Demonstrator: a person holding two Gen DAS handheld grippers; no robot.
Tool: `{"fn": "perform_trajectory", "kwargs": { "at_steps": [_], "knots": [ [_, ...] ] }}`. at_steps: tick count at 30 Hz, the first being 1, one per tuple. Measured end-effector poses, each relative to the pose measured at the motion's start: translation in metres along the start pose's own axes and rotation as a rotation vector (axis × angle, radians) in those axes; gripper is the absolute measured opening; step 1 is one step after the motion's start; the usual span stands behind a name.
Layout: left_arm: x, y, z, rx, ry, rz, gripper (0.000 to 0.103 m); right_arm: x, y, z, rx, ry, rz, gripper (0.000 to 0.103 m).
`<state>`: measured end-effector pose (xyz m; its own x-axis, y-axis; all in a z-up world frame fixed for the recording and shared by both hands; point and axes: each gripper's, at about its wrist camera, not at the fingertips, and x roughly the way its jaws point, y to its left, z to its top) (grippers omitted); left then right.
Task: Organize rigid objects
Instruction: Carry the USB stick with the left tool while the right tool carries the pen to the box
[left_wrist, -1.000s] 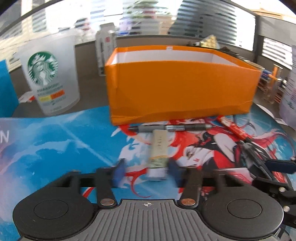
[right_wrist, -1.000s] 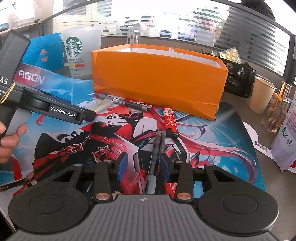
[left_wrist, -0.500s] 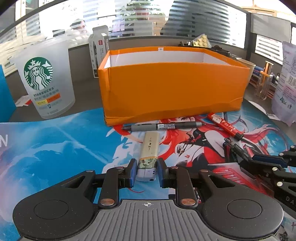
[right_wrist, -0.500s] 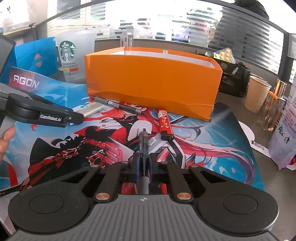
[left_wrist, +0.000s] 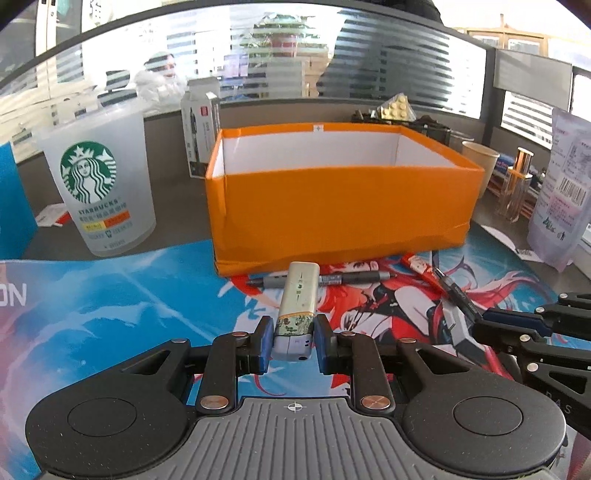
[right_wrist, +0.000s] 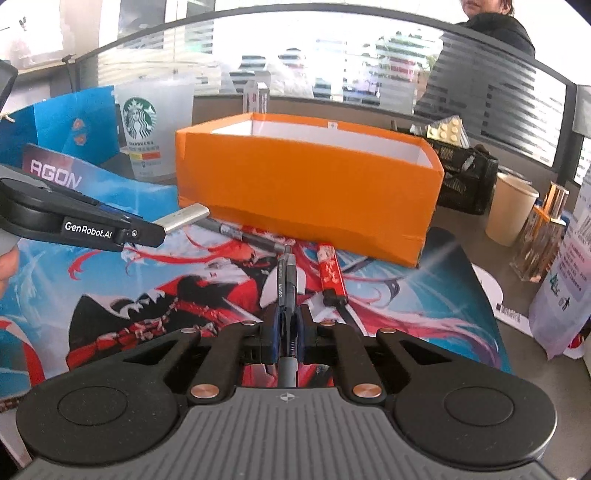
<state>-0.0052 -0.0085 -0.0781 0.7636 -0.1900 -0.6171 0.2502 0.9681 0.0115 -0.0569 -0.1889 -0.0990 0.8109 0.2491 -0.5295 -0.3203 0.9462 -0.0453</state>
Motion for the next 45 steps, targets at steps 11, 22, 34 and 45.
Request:
{"fn": "perform_trajectory", "kwargs": {
  "at_steps": [11, 22, 34, 45],
  "knots": [
    [-0.008, 0.007, 0.006, -0.021, -0.014, 0.022, 0.021, -0.008, 0.006, 0.018, -0.014, -0.061, 0.008, 0.009],
    [-0.022, 0.01, 0.013, -0.019, -0.047, 0.025, 0.021, -0.016, 0.012, 0.033, -0.04, -0.109, 0.005, 0.009],
    [-0.037, 0.011, 0.024, -0.014, -0.086, 0.031, 0.022, -0.02, 0.012, 0.045, -0.055, -0.141, -0.004, 0.009],
    [-0.048, 0.009, 0.046, -0.01, -0.142, 0.036, 0.022, -0.026, 0.009, 0.062, -0.068, -0.193, -0.018, 0.009]
  ]
}}
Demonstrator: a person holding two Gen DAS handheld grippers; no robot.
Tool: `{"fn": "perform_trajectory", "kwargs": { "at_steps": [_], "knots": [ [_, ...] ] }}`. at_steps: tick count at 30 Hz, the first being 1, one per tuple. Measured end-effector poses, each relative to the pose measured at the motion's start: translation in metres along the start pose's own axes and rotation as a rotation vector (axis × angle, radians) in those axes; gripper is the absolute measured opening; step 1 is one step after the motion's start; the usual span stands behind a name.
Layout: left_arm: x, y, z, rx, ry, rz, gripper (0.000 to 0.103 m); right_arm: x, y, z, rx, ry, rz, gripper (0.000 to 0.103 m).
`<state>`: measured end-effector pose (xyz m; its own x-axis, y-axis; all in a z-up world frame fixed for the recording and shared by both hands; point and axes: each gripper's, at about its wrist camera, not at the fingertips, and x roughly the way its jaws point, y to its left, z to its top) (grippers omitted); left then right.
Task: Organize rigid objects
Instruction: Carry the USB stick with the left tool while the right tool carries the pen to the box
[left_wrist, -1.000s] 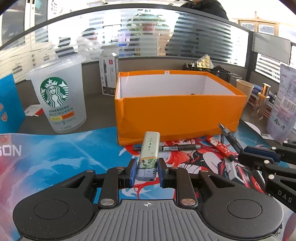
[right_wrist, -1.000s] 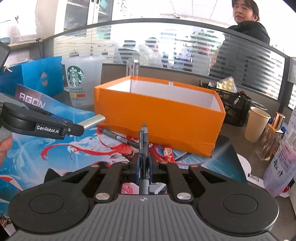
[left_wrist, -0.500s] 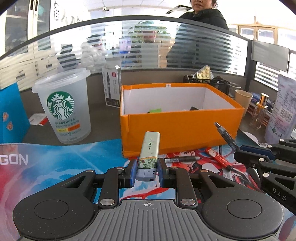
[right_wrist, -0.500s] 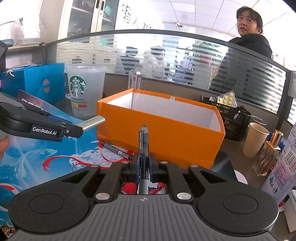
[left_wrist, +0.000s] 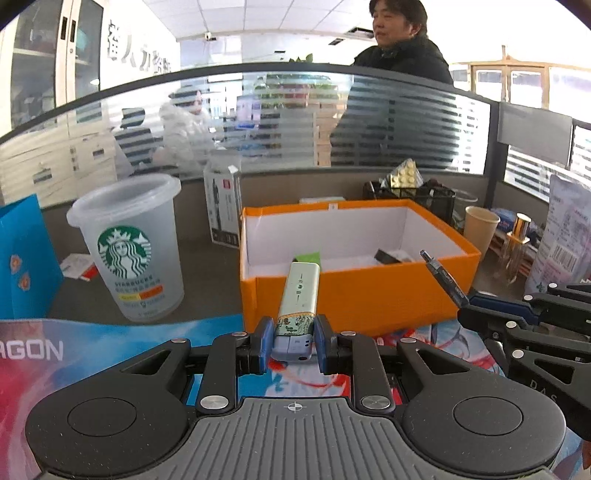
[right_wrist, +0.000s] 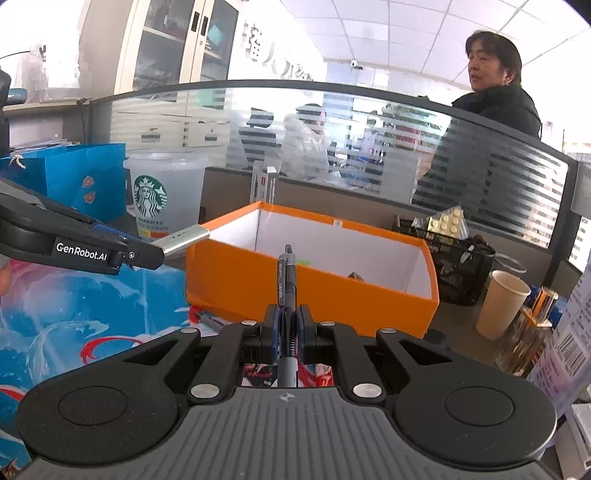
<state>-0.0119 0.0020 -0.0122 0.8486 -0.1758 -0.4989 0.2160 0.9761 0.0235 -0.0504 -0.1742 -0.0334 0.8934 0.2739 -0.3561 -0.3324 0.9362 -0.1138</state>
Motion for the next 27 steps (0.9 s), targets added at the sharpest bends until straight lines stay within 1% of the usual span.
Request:
{"fn": "perform_trajectory", "kwargs": {
  "at_steps": [6, 15, 22, 27],
  "knots": [
    [0.005, 0.002, 0.012, -0.009, -0.009, 0.0, 0.022, 0.001, -0.003, 0.013, -0.016, -0.034, -0.015, 0.009],
    [0.01, 0.0, 0.04, -0.003, -0.056, 0.006, 0.022, 0.009, -0.013, 0.032, -0.021, -0.068, -0.025, 0.009],
    [0.027, 0.002, 0.058, -0.023, -0.059, 0.013, 0.022, 0.022, -0.026, 0.047, -0.006, -0.099, -0.028, 0.009],
    [0.038, 0.002, 0.071, -0.021, -0.067, 0.018, 0.022, 0.039, -0.04, 0.059, 0.02, -0.109, -0.025, 0.009]
  ]
}}
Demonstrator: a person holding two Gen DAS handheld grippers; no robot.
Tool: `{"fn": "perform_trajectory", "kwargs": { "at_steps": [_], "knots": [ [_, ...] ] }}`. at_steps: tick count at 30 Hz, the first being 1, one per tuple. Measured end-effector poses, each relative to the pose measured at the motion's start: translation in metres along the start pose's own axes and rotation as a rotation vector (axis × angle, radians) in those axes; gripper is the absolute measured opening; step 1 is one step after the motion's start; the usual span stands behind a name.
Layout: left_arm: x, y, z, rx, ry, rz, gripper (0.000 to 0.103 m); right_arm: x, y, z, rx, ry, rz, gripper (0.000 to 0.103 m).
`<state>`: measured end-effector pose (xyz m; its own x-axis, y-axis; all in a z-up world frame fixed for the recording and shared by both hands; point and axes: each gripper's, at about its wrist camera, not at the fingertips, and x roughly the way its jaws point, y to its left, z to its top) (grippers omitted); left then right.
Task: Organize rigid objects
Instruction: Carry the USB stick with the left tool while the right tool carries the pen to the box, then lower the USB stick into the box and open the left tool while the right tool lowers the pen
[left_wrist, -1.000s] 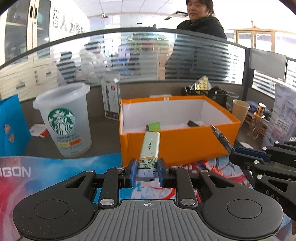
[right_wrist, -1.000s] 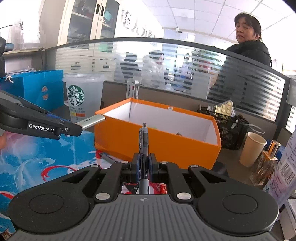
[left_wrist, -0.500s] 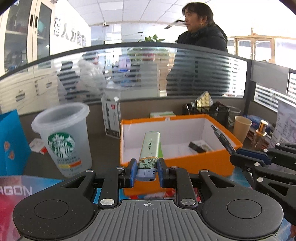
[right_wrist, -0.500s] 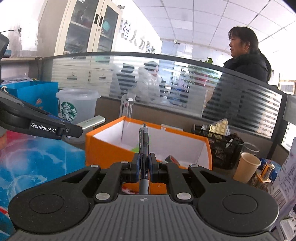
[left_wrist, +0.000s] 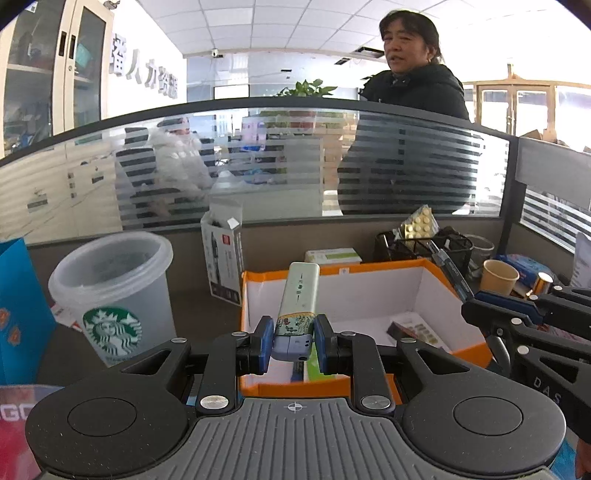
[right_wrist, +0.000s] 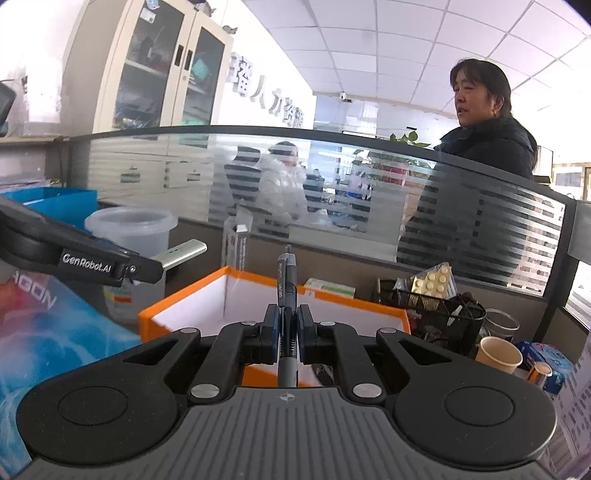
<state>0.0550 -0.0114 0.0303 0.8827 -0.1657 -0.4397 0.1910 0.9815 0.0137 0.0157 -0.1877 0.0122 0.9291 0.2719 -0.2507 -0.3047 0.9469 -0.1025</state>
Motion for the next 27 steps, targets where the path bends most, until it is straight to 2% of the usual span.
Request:
{"fn": "perform_trajectory", "kwargs": {
  "at_steps": [12, 20, 27],
  "knots": [
    [0.036, 0.0, 0.031, 0.01, -0.016, -0.002, 0.022, 0.041, -0.027, 0.026, 0.032, -0.01, -0.012, 0.009],
    [0.075, 0.004, 0.04, -0.011, 0.024, 0.001, 0.022, 0.078, -0.04, 0.035, 0.032, 0.009, -0.015, 0.009],
    [0.106, 0.01, 0.031, -0.023, 0.086, -0.003, 0.022, 0.107, -0.033, 0.029, 0.012, 0.056, -0.002, 0.009]
  ]
}}
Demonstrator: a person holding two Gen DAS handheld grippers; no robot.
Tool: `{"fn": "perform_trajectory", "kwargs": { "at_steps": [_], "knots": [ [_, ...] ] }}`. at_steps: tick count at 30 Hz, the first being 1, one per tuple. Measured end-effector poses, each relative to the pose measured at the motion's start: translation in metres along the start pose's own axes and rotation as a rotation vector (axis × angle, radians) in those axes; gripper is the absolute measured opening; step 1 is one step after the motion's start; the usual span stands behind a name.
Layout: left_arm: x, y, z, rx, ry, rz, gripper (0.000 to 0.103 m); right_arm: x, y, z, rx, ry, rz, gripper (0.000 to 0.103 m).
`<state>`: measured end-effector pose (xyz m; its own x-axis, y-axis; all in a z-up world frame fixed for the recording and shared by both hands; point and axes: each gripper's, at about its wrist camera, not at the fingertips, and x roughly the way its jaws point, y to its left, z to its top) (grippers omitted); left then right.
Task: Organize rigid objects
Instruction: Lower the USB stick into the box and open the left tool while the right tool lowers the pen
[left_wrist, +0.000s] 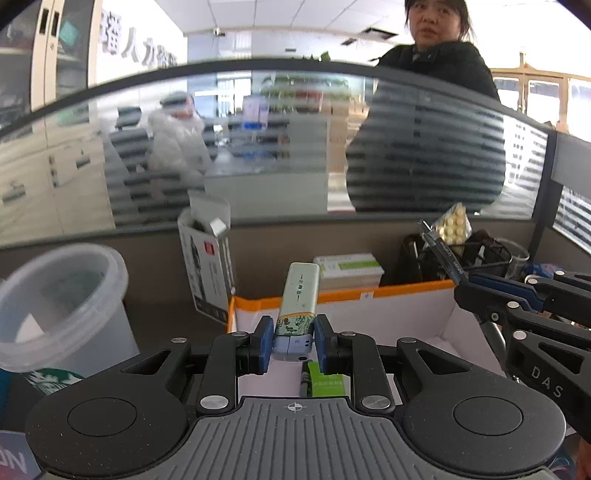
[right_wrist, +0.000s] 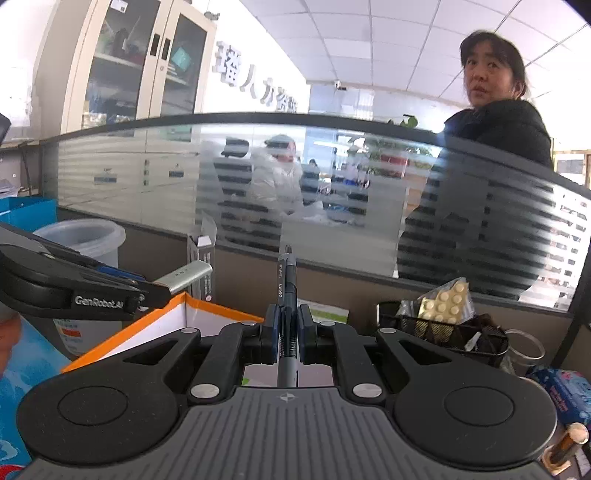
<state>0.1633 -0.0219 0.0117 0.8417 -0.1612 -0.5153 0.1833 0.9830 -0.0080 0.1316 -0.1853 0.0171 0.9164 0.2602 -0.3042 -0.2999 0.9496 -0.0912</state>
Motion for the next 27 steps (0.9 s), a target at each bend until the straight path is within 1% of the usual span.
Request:
{"fn": "perform_trajectory", "kwargs": {
  "at_steps": [12, 17, 20, 21, 22, 23, 24, 25, 27],
  "knots": [
    [0.039, -0.006, -0.01, 0.014, 0.086, -0.007, 0.022, 0.047, 0.001, -0.02, -0.044, 0.147, -0.008, 0.009],
    [0.048, -0.005, -0.017, 0.022, 0.116, -0.009, 0.022, 0.063, -0.002, -0.033, -0.022, 0.268, 0.025, 0.009],
    [0.051, -0.006, -0.021, 0.029, 0.132, -0.021, 0.022, 0.076, -0.004, -0.043, -0.044, 0.352, 0.02, 0.01],
    [0.052, -0.007, -0.022, 0.028, 0.132, -0.022, 0.022, 0.078, -0.003, -0.045, -0.048, 0.37, 0.024, 0.01],
    [0.051, -0.007, -0.023, 0.028, 0.131, -0.024, 0.022, 0.077, -0.003, -0.044, -0.047, 0.368, 0.022, 0.01],
    [0.051, -0.007, -0.024, 0.028, 0.132, -0.028, 0.022, 0.076, -0.001, -0.043, -0.054, 0.378, 0.018, 0.011],
    [0.05, -0.007, -0.025, 0.025, 0.134, -0.03, 0.022, 0.076, 0.0, -0.042, -0.063, 0.386, 0.015, 0.017],
    [0.049, -0.006, -0.026, 0.023, 0.135, -0.033, 0.022, 0.076, 0.001, -0.042, -0.066, 0.381, 0.006, 0.028],
    [0.042, -0.005, -0.027, 0.025, 0.119, -0.027, 0.023, 0.073, 0.0, -0.041, -0.059, 0.366, -0.005, 0.029]
  ]
}}
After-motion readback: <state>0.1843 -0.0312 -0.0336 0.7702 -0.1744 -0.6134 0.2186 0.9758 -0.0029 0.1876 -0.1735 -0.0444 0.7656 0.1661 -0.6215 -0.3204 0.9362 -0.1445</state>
